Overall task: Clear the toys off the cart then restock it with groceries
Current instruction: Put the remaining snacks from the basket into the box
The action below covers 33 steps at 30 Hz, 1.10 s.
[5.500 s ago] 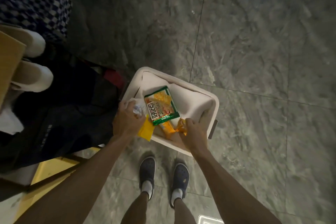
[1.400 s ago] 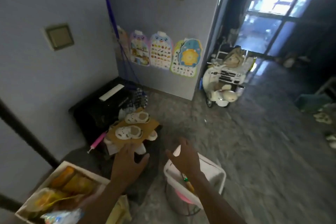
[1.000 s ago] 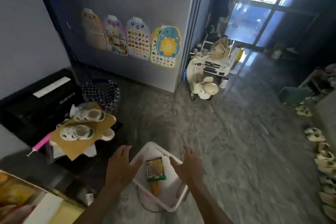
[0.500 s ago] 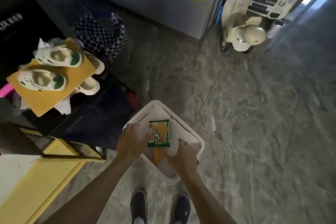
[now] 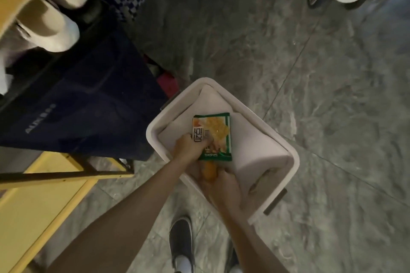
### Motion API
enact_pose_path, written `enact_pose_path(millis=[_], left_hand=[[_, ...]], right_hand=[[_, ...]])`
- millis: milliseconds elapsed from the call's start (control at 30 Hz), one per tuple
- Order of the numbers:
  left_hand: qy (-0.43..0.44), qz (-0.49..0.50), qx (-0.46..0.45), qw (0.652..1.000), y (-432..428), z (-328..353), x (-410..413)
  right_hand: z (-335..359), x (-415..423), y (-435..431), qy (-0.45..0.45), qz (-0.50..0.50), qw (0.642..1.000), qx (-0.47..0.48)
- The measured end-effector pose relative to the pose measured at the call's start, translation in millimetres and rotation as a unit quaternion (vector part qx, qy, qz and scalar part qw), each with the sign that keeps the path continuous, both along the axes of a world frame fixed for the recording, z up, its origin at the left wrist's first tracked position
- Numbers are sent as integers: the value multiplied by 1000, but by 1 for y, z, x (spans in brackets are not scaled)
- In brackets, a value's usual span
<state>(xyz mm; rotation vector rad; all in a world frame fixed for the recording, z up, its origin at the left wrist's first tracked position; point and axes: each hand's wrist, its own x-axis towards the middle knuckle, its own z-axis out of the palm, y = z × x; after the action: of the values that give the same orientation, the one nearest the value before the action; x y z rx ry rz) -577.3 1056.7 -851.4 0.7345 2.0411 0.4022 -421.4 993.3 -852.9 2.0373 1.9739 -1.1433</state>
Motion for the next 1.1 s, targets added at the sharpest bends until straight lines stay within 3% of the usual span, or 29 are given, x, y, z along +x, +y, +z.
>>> enact_pose_path(millis=[267, 567, 900, 1100], left_hand=[[25, -11, 63, 998, -9, 61, -10], [47, 41, 171, 983, -23, 234, -40], [134, 110, 278, 945, -112, 448, -102], [166, 203, 297, 918, -194, 506, -136]], right_hand=[[43, 22, -18, -36, 5, 999, 33], [233, 55, 4, -11, -5, 993, 120], [426, 41, 21, 126, -16, 964, 233], [485, 2, 21, 189, 62, 940, 277]])
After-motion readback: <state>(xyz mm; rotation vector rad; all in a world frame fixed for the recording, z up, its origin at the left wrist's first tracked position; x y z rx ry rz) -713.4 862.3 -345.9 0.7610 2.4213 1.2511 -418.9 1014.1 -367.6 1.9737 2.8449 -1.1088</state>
